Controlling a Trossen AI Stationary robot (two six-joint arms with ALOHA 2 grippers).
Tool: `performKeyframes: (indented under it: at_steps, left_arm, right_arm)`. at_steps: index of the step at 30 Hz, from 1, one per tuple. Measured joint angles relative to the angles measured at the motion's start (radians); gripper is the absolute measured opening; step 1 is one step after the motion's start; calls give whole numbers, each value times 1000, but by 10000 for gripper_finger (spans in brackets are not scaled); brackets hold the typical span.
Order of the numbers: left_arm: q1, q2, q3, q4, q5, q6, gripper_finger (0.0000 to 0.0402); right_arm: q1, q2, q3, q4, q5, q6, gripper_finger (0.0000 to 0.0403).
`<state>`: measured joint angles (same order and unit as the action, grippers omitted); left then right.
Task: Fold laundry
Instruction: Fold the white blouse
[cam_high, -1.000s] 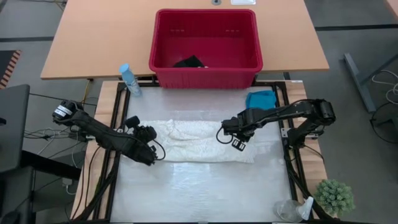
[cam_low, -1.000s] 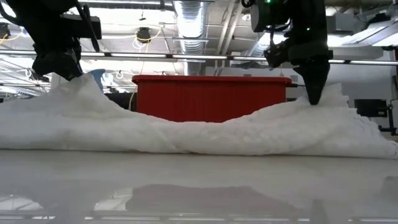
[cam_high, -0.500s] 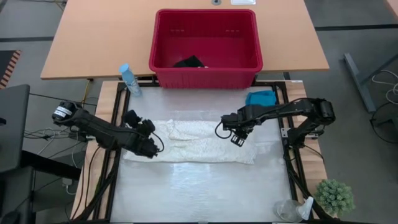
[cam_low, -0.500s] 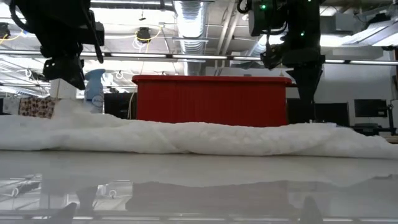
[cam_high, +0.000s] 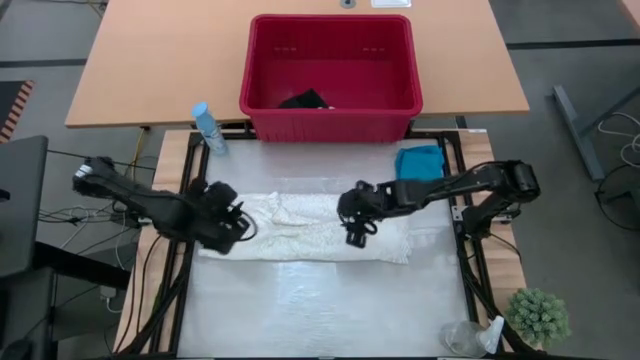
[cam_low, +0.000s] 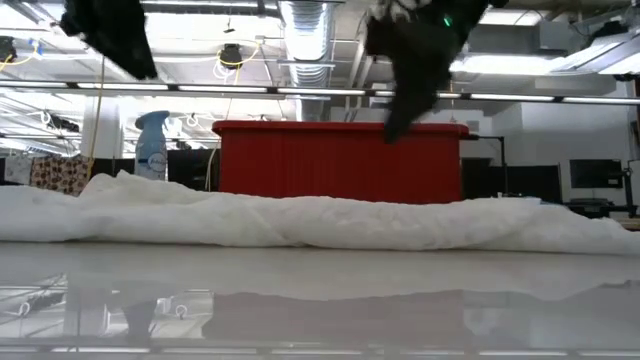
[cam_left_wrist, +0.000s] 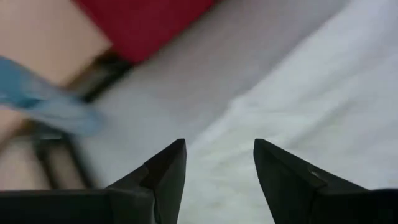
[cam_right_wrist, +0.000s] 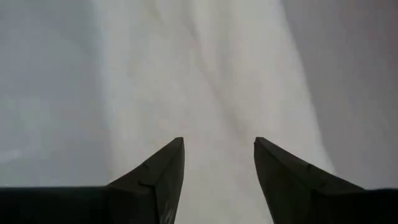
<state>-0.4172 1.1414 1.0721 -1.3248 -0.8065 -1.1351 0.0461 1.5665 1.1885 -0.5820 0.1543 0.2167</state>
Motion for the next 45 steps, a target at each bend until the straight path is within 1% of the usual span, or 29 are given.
performKeyframes:
  at_steps: [3,5,7,9,12,13,16,18,22,26,28,31,36,39,41,45]
  left_arm:
    - [-96,-72,-17,95,17,-69,181]
    - [-150,-82,-48,125,53,-114,181]
    - [-201,-70,-82,159,91,-168,181]
    - [-240,-39,-112,191,140,-203,181]
    - [-295,42,-142,204,231,-239,181]
    - [-310,71,-149,201,245,-255,181]
    - [-348,165,-170,220,254,-300,181]
    - [-363,222,-183,252,255,-302,181]
    - [-357,327,-192,306,267,-247,181]
    - [-338,386,-192,326,270,-218,178]
    - [-330,399,-192,329,265,-199,168]
    - [-321,400,-204,346,245,-170,137]
    - [-318,388,-269,409,252,-158,62]
    - [-318,388,-305,426,261,-159,16]
    - [-318,388,-328,430,260,-160,6]
    - [-305,388,-379,437,246,-171,7]
  right_arm:
    - [14,17,1,199,2,-16,217]
    - [16,45,2,301,2,-17,216]
    - [22,77,2,345,4,-17,213]
    - [31,105,2,345,-5,-18,209]
    - [67,129,1,296,-34,-31,192]
    - [82,137,0,271,-38,-45,184]
    - [129,138,0,181,-51,-60,156]
    - [161,134,0,112,-51,-53,137]
    - [222,122,0,-30,-48,6,99]
    - [275,121,0,-199,-27,94,71]
    - [296,121,0,-268,-24,145,60]
    - [326,119,0,-324,-23,192,46]
    - [358,117,0,-331,-20,243,20]
    - [368,117,0,-331,-20,286,14]
    - [375,117,0,-335,-19,308,15]
    - [378,117,0,-395,-18,345,21]
